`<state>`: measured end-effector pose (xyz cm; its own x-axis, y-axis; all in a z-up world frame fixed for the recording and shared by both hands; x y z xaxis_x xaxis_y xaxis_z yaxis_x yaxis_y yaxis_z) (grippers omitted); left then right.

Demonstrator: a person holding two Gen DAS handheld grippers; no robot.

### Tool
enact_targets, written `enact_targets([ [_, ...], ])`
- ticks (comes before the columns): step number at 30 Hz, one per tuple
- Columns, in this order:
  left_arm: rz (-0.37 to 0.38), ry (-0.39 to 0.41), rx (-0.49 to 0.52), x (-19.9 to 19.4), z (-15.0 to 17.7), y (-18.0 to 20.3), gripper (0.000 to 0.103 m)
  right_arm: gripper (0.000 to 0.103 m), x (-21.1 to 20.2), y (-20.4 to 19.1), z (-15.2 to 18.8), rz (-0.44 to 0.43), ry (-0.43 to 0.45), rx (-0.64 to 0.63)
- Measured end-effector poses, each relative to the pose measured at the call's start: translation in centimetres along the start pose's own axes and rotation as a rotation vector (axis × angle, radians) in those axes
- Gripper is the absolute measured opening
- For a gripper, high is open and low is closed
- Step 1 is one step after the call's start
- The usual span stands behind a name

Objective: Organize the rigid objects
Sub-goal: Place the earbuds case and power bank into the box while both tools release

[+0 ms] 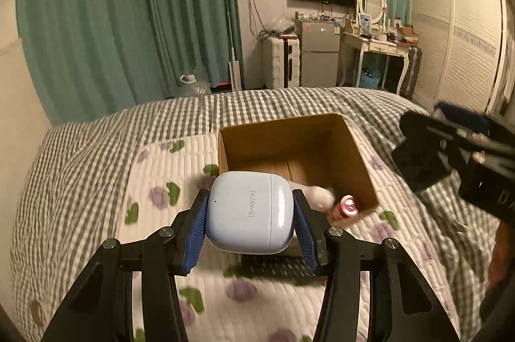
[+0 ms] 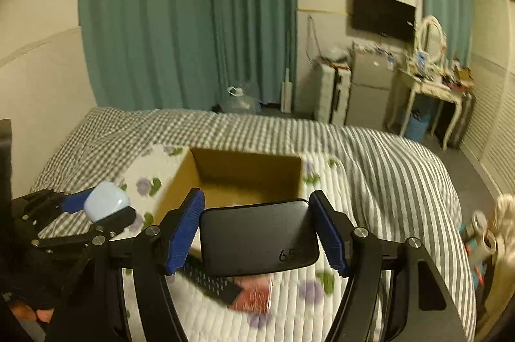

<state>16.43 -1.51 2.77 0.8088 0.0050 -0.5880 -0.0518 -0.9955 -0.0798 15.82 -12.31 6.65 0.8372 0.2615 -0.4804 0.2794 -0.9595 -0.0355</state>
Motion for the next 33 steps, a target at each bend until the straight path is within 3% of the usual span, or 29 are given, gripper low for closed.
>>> enact_targets([
  [5, 0.024, -0.026, 0.013, 4.7, 0.0, 0.5, 0.051, 0.067, 5.0, 0.1, -1.3, -0.034, -0.006, -0.008],
  [11, 0.063, -0.083, -0.007, 11.3, 2.2, 1.3, 0.051, 0.067, 10.8, 1.6, 0.0, -0.031, -0.041, 0.03],
  [16, 0.063, -0.119, -0.013, 14.0, 3.5, 1.3, 0.051, 0.067, 13.7, 2.1, 1.5, -0.035, -0.062, 0.023],
  [23, 0.074, -0.097, -0.035, 13.6, 2.1, 0.7, 0.053, 0.067, 15.4, 2.1, 2.2, -0.059, -0.074, 0.02],
  [27, 0.075, -0.06, -0.026, 12.3, 0.8, 0.1, 0.061, 0.067, 16.1, 1.7, 1.7, -0.069, -0.074, 0.017],
  [33, 0.052, -0.053, -0.031, 11.2, 0.7, -1.0, 0.061, 0.067, 18.7, 1.9, 1.8, -0.064, -0.133, 0.036],
])
Point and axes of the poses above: each gripper's, at about its wrist camera, not at the fingertips, and x roughly the way its jaws point, y to its right, z to its underside, the point moved 3 cm from there along x, roughly the way its jaws point, and after that the axes turned 4 degrees about y, right-handed, at the moved point
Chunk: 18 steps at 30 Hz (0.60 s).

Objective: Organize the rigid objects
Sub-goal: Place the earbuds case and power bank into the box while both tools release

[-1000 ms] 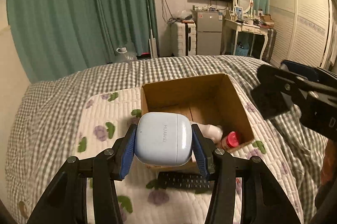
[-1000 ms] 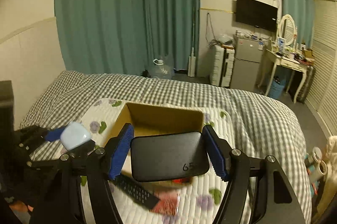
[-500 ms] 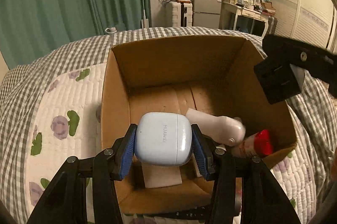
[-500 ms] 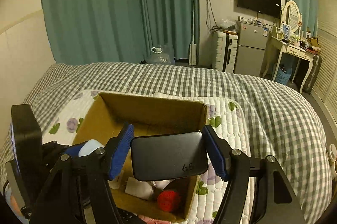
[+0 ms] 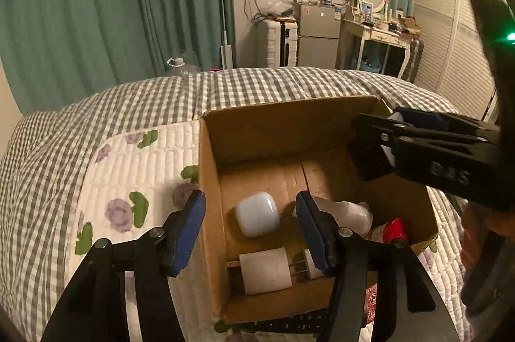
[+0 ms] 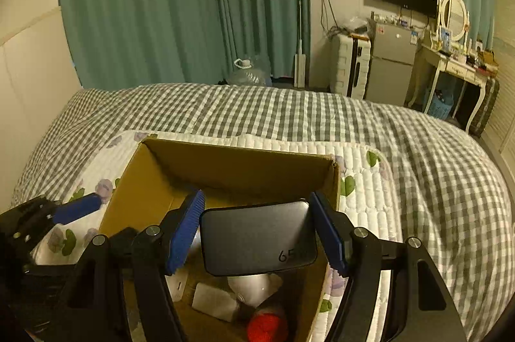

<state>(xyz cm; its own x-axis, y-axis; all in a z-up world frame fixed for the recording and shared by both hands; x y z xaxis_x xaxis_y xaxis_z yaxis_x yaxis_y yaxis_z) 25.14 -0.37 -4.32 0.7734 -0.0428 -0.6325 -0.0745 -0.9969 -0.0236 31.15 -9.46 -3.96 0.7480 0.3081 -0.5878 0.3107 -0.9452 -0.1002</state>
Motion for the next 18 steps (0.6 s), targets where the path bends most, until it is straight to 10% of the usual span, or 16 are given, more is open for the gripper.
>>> enact_targets([
  [7, -0.009, 0.012, -0.009, -0.6, 0.6, -0.5, 0.067, 0.068, 2.5, -0.9, 0.2, 0.009, -0.043, -0.035],
  [9, -0.012, 0.022, -0.014, -1.2, 0.6, -0.6, 0.072, 0.083, 2.3, -1.0, 0.0, 0.018, -0.019, -0.03],
  [18, -0.039, 0.112, -0.027, -8.9, 0.2, -1.1, 0.099, 0.089, -6.3, -0.2, -0.3, 0.065, 0.002, -0.083],
])
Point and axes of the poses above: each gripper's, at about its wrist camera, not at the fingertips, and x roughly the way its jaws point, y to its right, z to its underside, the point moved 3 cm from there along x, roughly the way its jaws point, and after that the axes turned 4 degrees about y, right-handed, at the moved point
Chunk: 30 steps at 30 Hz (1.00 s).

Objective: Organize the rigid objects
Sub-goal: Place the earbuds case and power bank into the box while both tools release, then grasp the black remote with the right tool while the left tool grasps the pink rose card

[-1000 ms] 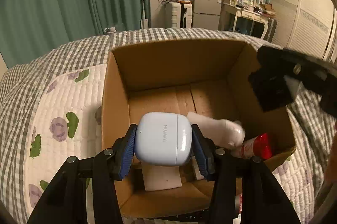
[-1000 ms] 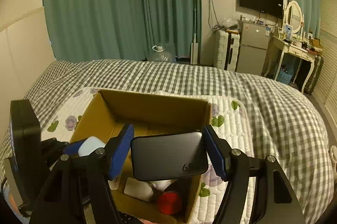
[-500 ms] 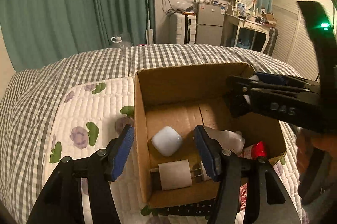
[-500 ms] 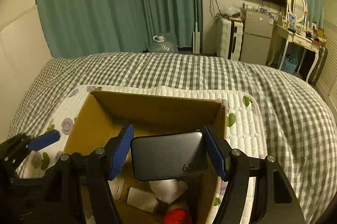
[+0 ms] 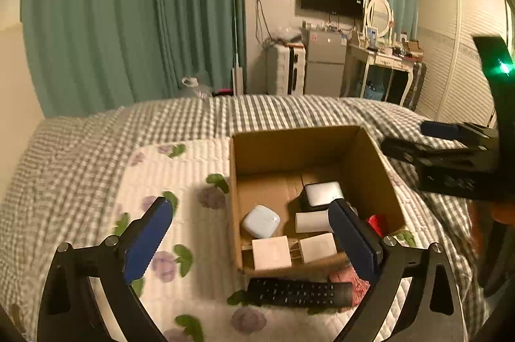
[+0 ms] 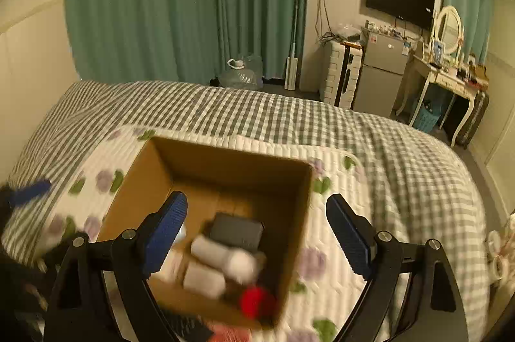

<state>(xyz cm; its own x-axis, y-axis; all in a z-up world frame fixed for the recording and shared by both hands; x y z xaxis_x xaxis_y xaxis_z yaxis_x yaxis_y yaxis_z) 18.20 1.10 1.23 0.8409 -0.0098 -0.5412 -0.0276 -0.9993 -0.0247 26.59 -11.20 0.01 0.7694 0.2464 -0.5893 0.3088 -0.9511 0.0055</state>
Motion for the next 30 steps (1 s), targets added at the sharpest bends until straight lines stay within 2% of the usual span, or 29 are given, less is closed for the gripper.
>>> enact_targets([
  [6, -0.011, -0.002, 0.016, -4.7, 0.7, -1.1, 0.103, 0.089, -6.6, 0.0, 2.3, 0.048, -0.037, -0.116],
  [9, -0.022, -0.011, 0.015, -5.9, 1.9, -1.6, 0.103, 0.089, -8.4, -0.5, 4.0, 0.066, -0.06, -0.143],
  [12, -0.032, -0.041, 0.018, -6.0, 3.5, -2.0, 0.103, 0.089, -9.1, -1.9, 6.0, 0.037, -0.085, -0.166],
  [17, -0.056, -0.092, -0.062, -4.5, 7.1, -3.6, 0.103, 0.089, -6.3, -6.4, 9.8, -0.077, -0.179, -0.198],
  [23, -0.09, -0.157, -0.088, -0.3, 11.7, -5.3, 0.103, 0.088, -0.1, -9.8, 14.3, -0.129, -0.277, -0.24],
  [26, -0.107, -0.183, -0.082, 1.5, 13.3, -5.9, 0.103, 0.074, 2.7, -10.7, 15.4, -0.136, -0.281, -0.245],
  [29, -0.123, -0.225, -0.101, 3.0, 14.6, -6.5, 0.103, 0.069, 5.2, -12.1, 16.5, -0.177, -0.308, -0.287],
  [30, -0.123, -0.236, -0.109, 3.4, 14.9, -6.7, 0.103, 0.062, 6.1, -12.4, 16.9, -0.177, -0.325, -0.306],
])
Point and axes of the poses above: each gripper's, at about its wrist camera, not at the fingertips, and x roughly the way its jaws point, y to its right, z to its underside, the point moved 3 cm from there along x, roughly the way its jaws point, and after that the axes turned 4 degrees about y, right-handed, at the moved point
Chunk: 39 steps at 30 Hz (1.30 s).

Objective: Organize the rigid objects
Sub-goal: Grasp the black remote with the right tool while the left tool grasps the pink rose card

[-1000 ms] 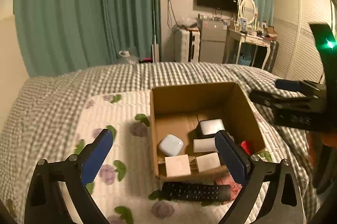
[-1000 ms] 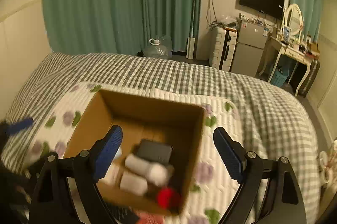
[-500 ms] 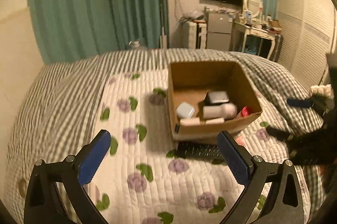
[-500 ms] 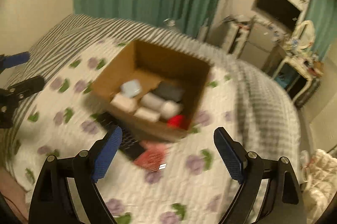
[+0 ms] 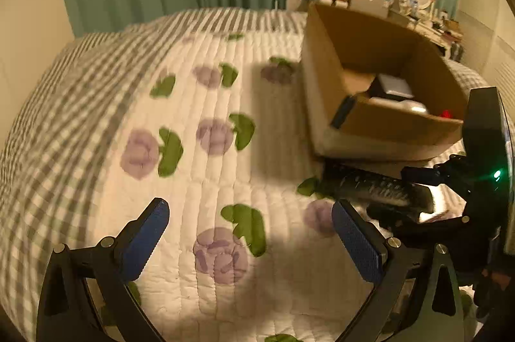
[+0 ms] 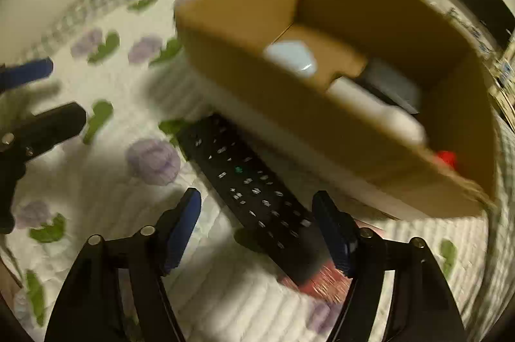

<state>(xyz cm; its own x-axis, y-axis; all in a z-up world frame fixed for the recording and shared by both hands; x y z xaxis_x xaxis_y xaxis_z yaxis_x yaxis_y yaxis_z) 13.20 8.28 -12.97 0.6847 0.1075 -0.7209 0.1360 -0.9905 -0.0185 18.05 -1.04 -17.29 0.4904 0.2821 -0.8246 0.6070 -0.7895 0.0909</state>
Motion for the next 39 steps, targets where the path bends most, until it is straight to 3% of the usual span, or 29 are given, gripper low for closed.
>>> enact_targets([
  [6, -0.006, -0.026, 0.007, 1.1, 0.7, 0.1, 0.103, 0.048, 2.7, -0.2, 0.0, -0.014, -0.02, -0.022],
  [10, -0.038, -0.041, 0.013, 0.6, 0.9, 0.4, 0.103, 0.024, 1.3, -0.1, 0.8, -0.064, -0.059, -0.002],
  [16, -0.003, -0.043, 0.019, -1.4, 1.1, 1.8, 0.103, 0.019, -4.7, 1.4, 3.7, -0.054, -0.069, -0.059],
  [22, 0.072, -0.052, 0.015, -3.1, 0.6, 7.7, 0.103, 0.019, -8.8, 8.0, 6.6, 0.001, -0.139, 0.076],
  [27, 0.101, -0.048, 0.064, -2.9, -0.2, 14.4, 0.103, 0.019, -9.5, 12.2, 8.0, 0.074, -0.135, 0.153],
  [31, 0.083, -0.061, 0.098, -1.4, -0.4, 18.3, 0.103, 0.019, -8.8, 14.1, 9.0, 0.074, -0.138, 0.166],
  [39, 0.046, -0.133, 0.021, 2.9, 0.6, 20.0, 0.103, 0.018, -5.5, 15.6, 9.0, 0.004, -0.147, 0.205],
])
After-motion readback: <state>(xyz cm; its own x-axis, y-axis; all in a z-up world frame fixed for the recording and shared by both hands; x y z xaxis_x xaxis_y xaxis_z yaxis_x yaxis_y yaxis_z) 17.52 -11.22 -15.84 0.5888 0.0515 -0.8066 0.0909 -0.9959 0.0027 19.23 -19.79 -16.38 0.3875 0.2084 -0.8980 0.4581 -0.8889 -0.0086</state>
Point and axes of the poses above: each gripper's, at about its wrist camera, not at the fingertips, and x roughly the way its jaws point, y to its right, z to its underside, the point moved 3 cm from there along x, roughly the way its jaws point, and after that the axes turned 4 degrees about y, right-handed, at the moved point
